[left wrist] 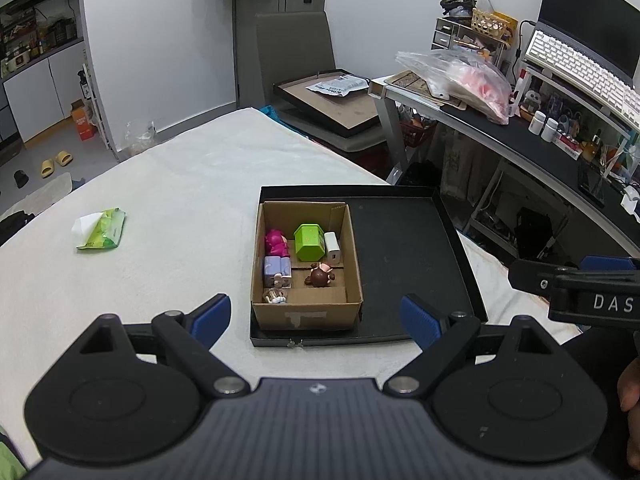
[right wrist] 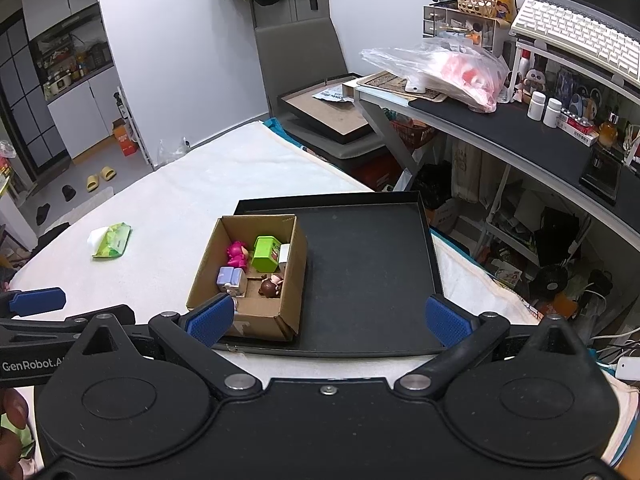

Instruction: Organize rigid objects

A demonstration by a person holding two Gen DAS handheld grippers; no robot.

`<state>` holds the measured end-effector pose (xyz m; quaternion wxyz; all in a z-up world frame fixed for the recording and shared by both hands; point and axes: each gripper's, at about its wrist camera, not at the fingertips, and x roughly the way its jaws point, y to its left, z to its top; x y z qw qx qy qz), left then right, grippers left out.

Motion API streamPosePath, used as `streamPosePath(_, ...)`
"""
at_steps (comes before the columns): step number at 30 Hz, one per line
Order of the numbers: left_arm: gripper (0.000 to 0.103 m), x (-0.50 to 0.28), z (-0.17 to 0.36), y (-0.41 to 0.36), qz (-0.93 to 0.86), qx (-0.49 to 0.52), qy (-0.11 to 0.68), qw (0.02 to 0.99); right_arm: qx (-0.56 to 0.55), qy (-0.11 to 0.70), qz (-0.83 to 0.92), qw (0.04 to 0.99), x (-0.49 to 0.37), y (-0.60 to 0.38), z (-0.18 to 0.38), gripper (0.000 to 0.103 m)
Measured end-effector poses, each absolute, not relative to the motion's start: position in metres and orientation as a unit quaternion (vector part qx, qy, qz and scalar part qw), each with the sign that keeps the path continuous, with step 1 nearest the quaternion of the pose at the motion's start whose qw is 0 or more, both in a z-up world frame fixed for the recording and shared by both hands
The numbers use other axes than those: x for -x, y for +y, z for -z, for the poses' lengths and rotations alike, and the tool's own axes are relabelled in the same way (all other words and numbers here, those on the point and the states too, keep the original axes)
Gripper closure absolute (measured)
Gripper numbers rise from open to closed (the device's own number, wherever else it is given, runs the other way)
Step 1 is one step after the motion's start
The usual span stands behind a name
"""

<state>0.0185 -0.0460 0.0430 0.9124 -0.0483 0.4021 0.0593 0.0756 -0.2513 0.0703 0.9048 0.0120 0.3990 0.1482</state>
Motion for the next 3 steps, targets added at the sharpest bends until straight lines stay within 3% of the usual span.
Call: streamPosePath(3, 0.012, -0.0211, -0.0412, -0.0436, -0.058, 0.054, 0.405, 0.911, -0.013, 0.400, -0.146, 0.905, -0.0758, -0.2517, -0.0691, 0.000)
